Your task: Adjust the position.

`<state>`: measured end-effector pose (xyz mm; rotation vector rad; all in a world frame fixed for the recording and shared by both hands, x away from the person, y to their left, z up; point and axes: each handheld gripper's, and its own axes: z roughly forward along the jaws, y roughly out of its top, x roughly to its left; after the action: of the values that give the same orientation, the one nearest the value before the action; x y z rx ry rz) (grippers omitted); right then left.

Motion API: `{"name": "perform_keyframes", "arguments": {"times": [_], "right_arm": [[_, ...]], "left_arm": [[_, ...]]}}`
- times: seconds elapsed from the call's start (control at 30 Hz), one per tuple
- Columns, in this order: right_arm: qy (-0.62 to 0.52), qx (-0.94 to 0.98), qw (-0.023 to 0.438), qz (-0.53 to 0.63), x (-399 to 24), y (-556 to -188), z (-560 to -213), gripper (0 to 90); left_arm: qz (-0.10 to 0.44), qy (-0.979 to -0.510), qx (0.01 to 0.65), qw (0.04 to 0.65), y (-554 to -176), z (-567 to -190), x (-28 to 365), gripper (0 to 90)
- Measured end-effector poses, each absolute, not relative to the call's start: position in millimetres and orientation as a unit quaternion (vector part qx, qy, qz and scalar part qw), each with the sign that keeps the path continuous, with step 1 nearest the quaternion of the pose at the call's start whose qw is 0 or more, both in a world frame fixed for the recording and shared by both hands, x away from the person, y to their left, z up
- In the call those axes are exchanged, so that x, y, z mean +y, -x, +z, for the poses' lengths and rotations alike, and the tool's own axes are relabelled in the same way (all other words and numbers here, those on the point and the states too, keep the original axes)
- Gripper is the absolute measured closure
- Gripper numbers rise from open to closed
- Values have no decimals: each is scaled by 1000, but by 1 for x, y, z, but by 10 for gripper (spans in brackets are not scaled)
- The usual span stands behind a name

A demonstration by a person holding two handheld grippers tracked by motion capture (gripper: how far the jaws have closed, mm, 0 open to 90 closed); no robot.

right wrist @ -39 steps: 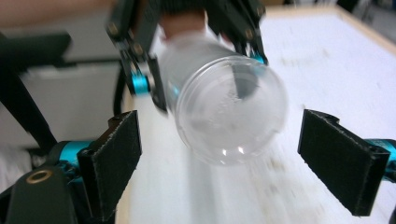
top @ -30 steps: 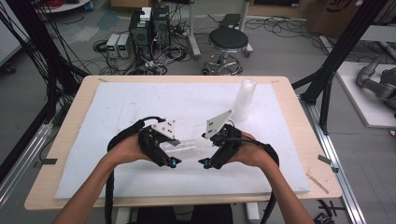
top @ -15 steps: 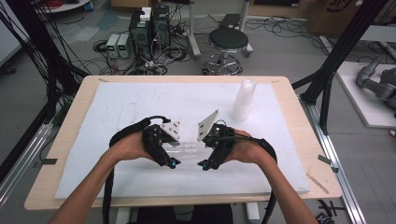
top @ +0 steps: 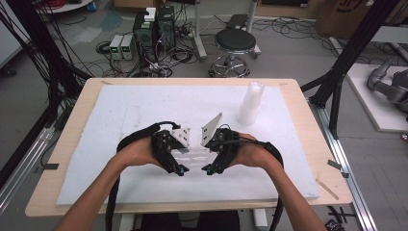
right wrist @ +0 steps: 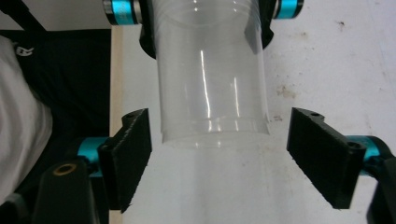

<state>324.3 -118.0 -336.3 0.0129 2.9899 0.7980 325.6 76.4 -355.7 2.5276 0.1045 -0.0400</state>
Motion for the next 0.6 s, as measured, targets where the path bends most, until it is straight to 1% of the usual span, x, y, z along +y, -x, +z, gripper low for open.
{"name": "perform_keyframes", "arguments": {"times": [0.17, 0.33, 0.4, 0.47, 0.6], "right_arm": [[-4, 966, 22, 258, -116, -324, -337, 234], [2, 964, 20, 263, -113, -325, -339, 276], [3, 964, 20, 263, -113, -325, -339, 322], [3, 964, 13, 264, -113, -325, -339, 398], [7, 963, 19, 270, -113, -325, -339, 424]], "left_arm": [[-15, -954, 35, 297, -326, -355, 76, 328], [-15, -953, 36, 302, -326, -355, 75, 329], [-17, -953, 31, 302, -326, -354, 75, 329], [-14, -953, 33, 302, -327, -354, 76, 329], [-16, -951, 39, 306, -326, -354, 77, 332]]}}
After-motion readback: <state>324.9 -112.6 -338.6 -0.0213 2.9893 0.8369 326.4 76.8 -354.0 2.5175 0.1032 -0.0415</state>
